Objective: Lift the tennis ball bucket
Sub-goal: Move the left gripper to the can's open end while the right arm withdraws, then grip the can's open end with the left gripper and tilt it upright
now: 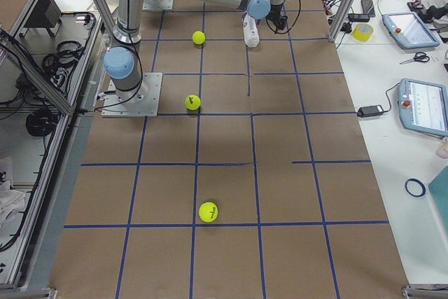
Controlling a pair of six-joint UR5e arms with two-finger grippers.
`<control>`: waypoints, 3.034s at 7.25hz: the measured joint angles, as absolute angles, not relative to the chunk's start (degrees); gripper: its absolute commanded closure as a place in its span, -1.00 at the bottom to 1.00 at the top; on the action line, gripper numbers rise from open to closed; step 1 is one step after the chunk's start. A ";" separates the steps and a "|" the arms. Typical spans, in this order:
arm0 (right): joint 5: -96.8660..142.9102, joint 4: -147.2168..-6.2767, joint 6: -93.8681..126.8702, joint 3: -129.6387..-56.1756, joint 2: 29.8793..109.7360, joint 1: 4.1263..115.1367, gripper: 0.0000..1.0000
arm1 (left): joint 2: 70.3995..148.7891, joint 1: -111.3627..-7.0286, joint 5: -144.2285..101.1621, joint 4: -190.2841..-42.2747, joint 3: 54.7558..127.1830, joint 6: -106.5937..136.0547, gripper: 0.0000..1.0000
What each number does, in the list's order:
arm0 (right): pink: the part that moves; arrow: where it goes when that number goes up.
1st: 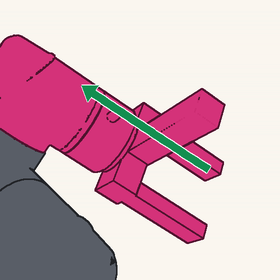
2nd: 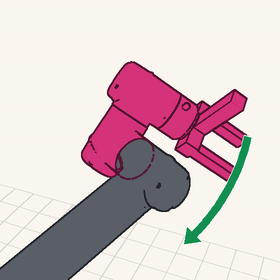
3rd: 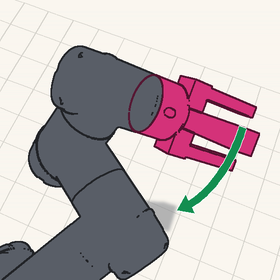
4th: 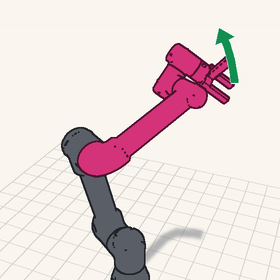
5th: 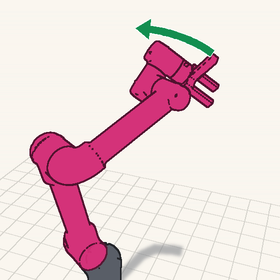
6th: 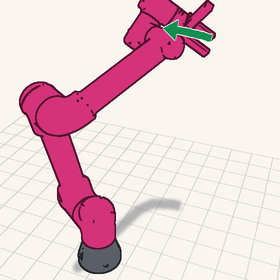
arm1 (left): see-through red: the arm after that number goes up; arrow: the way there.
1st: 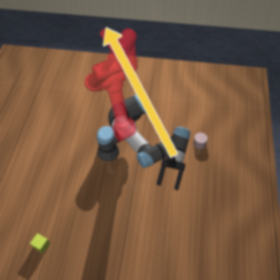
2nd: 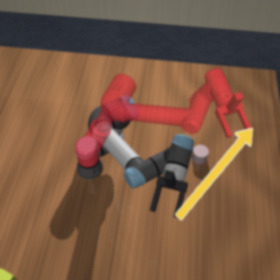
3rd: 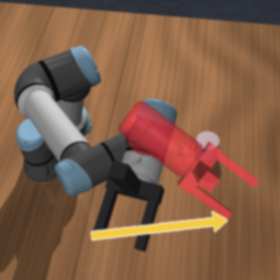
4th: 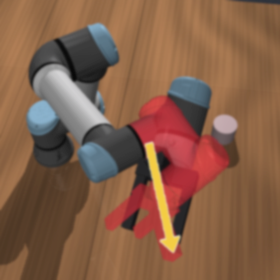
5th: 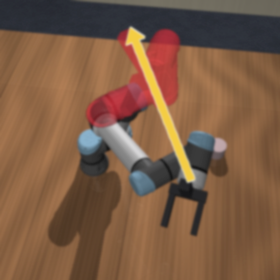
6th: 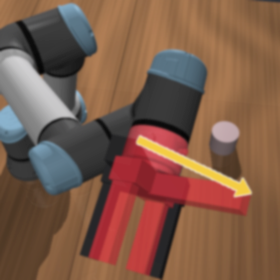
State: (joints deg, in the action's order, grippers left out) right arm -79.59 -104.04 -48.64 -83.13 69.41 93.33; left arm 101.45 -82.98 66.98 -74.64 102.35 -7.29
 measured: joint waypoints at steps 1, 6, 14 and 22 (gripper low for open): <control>-80.40 -101.56 -42.61 -83.19 71.17 93.14 -1.00 | 104.67 -82.97 61.50 -73.57 102.50 -8.37 -1.00; -84.63 -95.36 -19.74 -83.85 77.62 92.49 -1.00 | 116.93 -83.37 50.82 -67.01 101.47 -11.76 -0.74; -84.79 -98.08 -14.90 -85.19 78.48 92.17 -1.00 | 117.29 -84.23 46.39 -66.74 101.64 -7.75 1.00; -84.47 -98.96 -15.03 -86.87 78.55 91.94 -1.00 | 108.01 -95.34 70.10 -62.90 89.57 16.82 1.00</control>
State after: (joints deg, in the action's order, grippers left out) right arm -84.47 -98.96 -15.03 -86.87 78.55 91.94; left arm 108.01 -95.34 70.10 -62.90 89.57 16.82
